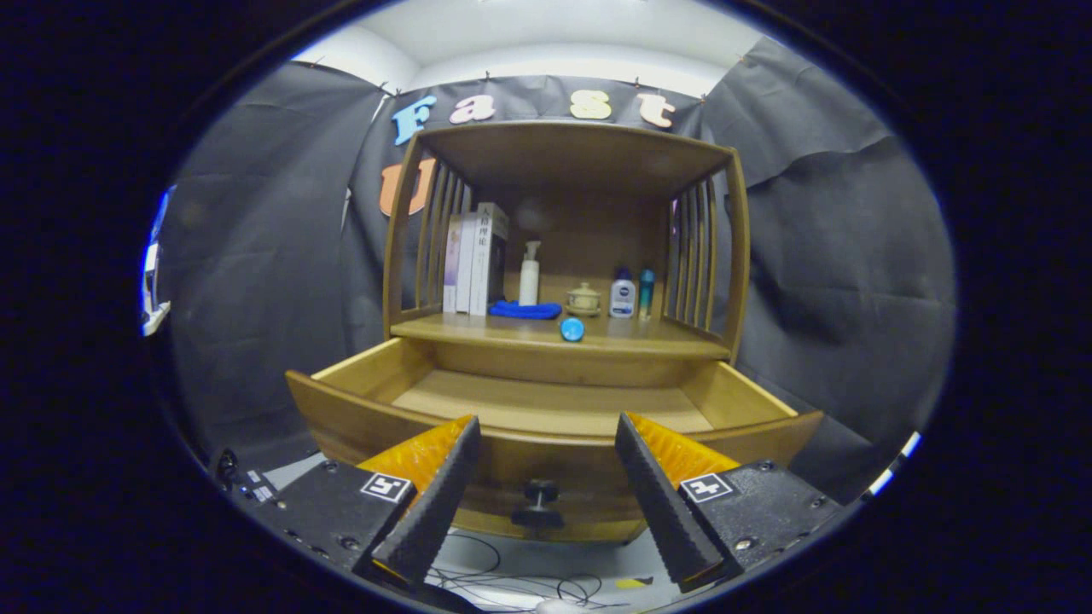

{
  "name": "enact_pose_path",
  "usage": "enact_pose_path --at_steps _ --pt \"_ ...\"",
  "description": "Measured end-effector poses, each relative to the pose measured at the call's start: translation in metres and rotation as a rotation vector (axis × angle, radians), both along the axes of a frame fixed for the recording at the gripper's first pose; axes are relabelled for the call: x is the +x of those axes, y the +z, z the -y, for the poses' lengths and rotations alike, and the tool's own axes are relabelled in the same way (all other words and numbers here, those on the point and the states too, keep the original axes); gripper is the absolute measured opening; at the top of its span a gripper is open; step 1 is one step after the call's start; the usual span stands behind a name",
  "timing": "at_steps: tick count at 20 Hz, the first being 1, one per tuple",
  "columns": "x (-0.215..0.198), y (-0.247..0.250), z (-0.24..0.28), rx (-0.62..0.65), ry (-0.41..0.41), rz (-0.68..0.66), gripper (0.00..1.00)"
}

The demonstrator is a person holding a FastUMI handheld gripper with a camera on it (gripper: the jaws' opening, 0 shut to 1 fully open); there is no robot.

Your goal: Pull open the drawer, take out the items inside it, and place them on the countertop above the cabinet.

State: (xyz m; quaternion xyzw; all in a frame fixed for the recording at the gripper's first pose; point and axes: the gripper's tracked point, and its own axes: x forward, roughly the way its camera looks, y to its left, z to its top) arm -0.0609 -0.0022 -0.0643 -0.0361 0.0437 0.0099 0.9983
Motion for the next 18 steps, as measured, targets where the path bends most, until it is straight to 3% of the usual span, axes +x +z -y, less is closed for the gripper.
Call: enact_pose_path --at_steps 7,14,18 --pt "0.013 -0.042 0.003 0.026 -0.034 -0.076 1.0" --pt "0.028 -0.044 0.001 0.07 -0.068 -0.085 1.0" --pt "0.03 -0.045 0.002 0.03 -0.089 -0.077 0.99"
